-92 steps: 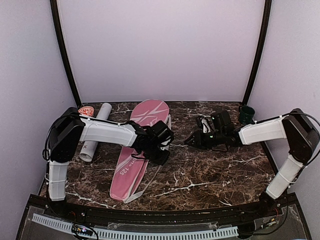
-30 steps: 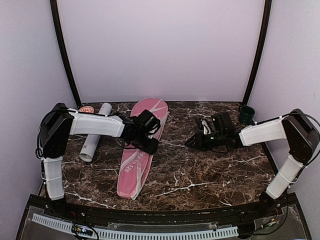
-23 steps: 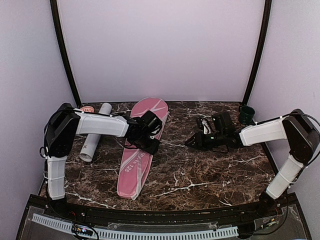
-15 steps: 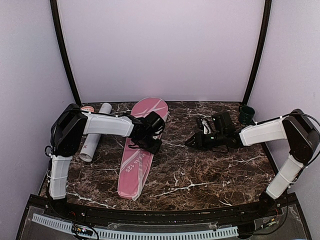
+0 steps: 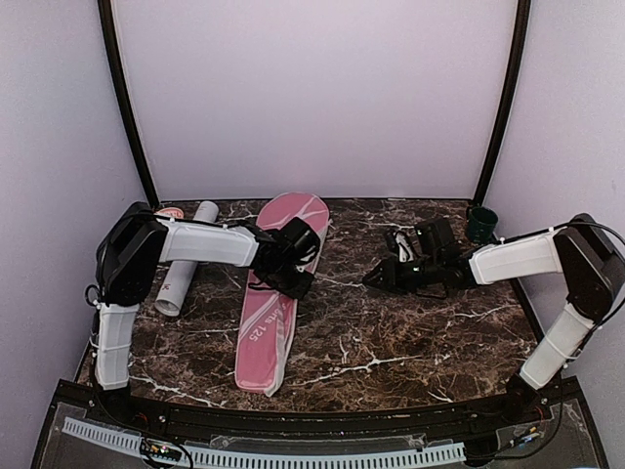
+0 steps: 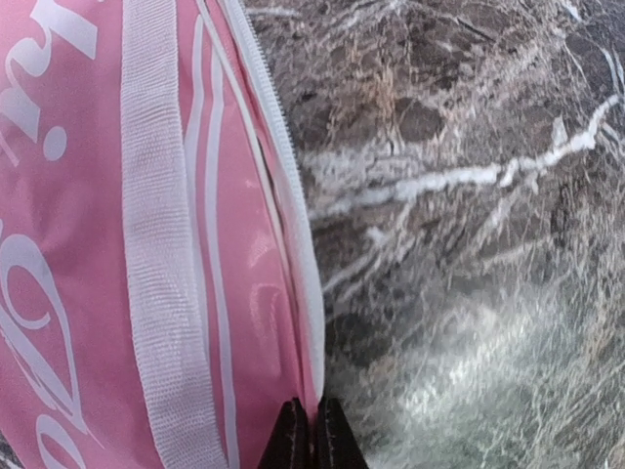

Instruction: Pack up the badminton gear

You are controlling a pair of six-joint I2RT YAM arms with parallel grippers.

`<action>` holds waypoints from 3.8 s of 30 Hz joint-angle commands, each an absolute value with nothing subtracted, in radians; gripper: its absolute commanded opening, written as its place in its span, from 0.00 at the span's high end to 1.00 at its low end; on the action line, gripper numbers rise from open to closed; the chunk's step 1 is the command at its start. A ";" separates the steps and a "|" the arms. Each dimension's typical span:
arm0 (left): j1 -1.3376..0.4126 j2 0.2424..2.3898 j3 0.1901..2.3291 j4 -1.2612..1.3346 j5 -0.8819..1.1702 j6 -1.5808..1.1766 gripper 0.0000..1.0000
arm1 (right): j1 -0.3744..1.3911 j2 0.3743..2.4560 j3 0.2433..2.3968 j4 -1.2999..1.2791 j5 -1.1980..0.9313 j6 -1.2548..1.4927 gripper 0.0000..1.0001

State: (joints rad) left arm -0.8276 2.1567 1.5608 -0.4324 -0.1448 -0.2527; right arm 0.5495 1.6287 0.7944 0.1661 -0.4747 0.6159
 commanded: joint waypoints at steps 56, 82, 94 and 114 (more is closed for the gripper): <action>-0.888 1.495 1.074 -0.453 0.414 -0.161 1.00 | 0.686 1.743 0.692 0.666 0.027 -0.131 0.62; -0.890 1.498 1.065 -0.429 0.385 -0.175 1.00 | 0.710 1.670 0.649 0.619 0.031 -0.143 1.00; -0.890 1.516 1.070 -0.401 0.370 -0.188 1.00 | 0.726 1.684 0.688 0.538 -0.102 -0.113 1.00; -0.890 1.589 1.061 -0.296 0.329 -0.261 1.00 | 0.817 1.646 0.731 0.446 -0.089 -0.063 1.00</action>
